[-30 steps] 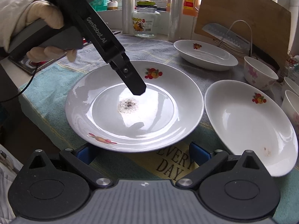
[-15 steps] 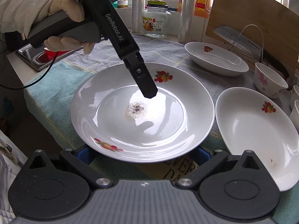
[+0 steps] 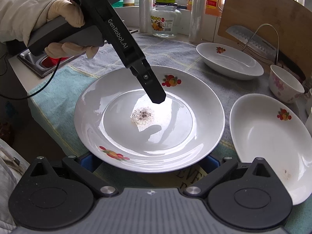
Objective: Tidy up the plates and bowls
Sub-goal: 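Lift the stained plate with the left gripper and carry it toward the sink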
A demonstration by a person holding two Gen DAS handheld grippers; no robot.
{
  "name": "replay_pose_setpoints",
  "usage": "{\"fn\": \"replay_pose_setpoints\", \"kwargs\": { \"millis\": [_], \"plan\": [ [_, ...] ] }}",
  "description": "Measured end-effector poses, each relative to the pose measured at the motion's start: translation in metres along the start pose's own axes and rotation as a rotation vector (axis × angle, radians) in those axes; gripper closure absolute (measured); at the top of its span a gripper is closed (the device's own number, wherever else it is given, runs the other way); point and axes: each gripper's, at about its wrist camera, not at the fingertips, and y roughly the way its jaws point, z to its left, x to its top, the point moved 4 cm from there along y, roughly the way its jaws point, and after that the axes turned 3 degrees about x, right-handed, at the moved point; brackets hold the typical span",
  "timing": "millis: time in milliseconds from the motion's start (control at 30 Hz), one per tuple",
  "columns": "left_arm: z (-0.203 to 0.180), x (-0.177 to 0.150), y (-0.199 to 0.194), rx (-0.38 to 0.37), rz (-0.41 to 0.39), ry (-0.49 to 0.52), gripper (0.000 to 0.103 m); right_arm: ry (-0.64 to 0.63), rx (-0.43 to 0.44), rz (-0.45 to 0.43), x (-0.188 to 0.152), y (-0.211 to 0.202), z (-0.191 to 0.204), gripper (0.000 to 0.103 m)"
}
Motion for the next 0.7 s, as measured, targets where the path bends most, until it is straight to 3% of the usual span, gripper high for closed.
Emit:
{"fn": "replay_pose_setpoints", "kwargs": {
  "millis": [300,700],
  "plan": [
    [0.017,-0.004,-0.028,0.036,-0.069,-0.044,0.019,-0.057,0.027,-0.010,0.027,0.004,0.007,0.000],
    [0.077,-0.014,-0.067,0.109,-0.150,-0.132,0.019,-0.164,0.094,-0.024,0.085,0.045,0.019,0.000]
  ]
}}
